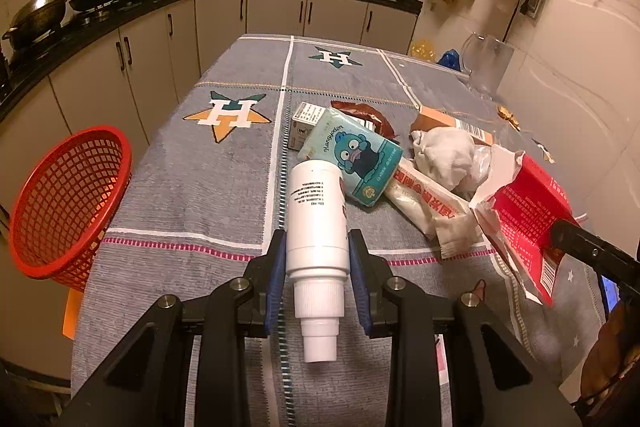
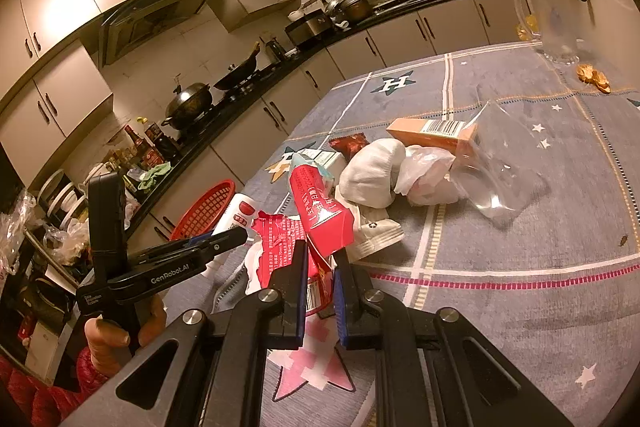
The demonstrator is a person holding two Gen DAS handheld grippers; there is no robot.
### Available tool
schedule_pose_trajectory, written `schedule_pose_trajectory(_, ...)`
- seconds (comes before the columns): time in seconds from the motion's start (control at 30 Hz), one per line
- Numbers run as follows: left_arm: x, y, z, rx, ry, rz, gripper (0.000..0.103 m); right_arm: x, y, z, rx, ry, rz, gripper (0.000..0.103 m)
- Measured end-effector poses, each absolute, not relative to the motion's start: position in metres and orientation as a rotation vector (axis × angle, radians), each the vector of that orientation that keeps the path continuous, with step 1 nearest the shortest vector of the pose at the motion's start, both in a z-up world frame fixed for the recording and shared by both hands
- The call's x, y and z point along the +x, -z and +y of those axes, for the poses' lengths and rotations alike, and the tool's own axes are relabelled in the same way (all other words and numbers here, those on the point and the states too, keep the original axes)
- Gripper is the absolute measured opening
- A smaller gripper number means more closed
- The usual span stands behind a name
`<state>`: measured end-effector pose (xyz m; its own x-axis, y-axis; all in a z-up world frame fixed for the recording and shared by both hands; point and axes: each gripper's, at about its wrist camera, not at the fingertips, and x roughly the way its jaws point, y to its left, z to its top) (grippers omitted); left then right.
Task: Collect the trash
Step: 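Lift the spray bottle with the left tool while the right tool holds the toothpaste tube, then carry the spray bottle toward the red basket with the left tool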
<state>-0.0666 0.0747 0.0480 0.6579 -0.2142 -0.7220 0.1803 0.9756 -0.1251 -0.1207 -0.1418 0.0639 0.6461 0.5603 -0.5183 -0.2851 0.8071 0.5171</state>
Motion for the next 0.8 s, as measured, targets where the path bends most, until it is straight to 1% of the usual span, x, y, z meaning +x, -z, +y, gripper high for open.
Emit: schedule_pose_trajectory(0.8, -0.066, -0.056, 0.099, -0.071, 0.186, 0.802, 0.029, -0.105, -0.067, -0.125, 0.394, -0.535, 0.726, 0.013)
